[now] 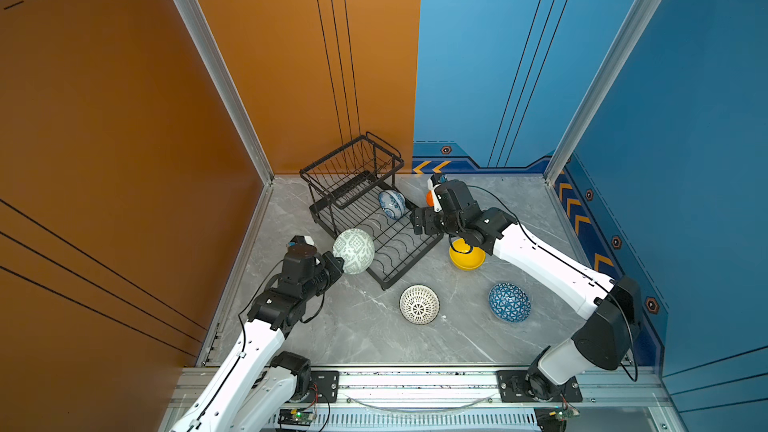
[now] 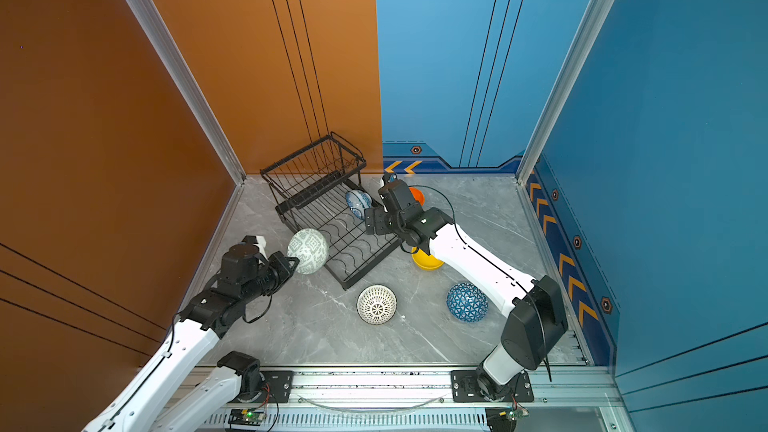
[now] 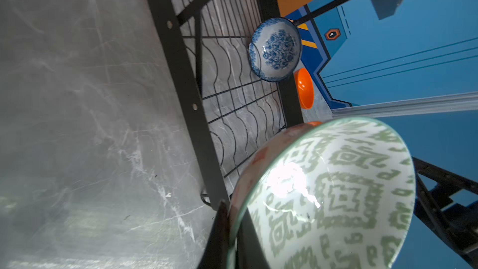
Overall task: Load the bowls into the dish rack
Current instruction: 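Lift the green bowl to the rack with the left gripper while the right gripper approaches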
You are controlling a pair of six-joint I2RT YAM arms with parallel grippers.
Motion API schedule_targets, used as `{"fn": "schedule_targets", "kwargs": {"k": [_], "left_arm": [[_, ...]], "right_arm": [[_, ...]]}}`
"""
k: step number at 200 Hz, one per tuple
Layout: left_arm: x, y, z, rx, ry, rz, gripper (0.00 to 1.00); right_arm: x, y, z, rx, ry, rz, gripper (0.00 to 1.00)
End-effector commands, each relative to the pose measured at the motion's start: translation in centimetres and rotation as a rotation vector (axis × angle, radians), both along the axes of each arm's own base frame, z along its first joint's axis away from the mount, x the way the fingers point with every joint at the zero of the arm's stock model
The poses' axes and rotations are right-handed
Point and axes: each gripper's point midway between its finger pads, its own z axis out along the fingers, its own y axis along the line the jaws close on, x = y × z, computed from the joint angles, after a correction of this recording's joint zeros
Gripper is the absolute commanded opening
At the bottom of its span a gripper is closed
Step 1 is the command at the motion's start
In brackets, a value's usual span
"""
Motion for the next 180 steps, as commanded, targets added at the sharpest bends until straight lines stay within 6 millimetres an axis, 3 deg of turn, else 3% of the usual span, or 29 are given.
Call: {"fn": "schedule_targets", "kwargs": {"k": [1,41,70,99,123,180], "left_arm": [[3.3,-2.5,4.9,-0.067,-0.216,0.012,0.00],[6.2,-5.6,6.4,-0.121,-0.311,0.045,0.00],[9.1,-9.4,8.2,-0.195,-0.363,0.004,0.00],[11.4,-12.7,9.3,-0.329,-0.418,-0.035,0.00],[12.2,-14.7,10.1,-0.372,-0.457,-0.060,0.00],[13.5,-17.1,9.6,-0.465,-0.475,-0.066,0.00]], "right_arm": [[-1.6,0.2,3.0,0.087,0.020,0.017,0.92],[-2.4,-1.7,5.0,0.129,-0.031,-0.054,0.89],[-2.6,-2.1,6.2,0.186,-0.068,-0.069,0.86],[-2.5,-2.1,5.7,0.211,-0.038,-0.081,0.80],[-2.4,-2.6,5.3,0.243,-0.038,-0.114,0.76],[-1.4,-4.5,4.1,0.209,-0.070,-0.201,0.62]]}}
